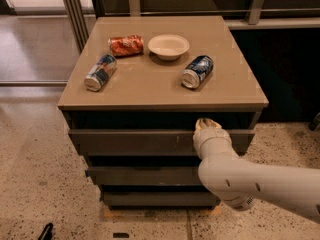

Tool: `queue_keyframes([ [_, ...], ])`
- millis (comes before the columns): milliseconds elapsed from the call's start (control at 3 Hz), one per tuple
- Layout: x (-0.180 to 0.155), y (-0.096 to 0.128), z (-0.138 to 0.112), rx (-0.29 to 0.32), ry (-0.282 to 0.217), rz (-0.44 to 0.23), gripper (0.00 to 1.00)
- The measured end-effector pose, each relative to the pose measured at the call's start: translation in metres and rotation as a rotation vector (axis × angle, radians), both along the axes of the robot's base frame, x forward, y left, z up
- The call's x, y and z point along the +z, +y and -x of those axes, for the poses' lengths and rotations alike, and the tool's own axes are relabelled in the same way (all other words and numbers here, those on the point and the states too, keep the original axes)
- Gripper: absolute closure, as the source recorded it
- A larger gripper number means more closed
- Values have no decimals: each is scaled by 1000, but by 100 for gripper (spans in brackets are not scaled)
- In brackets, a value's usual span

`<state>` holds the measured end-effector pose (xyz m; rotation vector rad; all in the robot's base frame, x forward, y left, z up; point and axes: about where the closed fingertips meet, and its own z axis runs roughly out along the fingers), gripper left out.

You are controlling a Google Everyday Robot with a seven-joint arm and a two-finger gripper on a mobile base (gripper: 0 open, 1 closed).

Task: Open top drawer

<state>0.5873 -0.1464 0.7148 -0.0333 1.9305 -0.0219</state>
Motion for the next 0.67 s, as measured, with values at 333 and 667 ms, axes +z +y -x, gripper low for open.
queue_keyframes([
  [333, -15, -14, -22, -41, 65, 53, 100],
  [667, -15, -15, -22, -41, 65, 55, 100],
])
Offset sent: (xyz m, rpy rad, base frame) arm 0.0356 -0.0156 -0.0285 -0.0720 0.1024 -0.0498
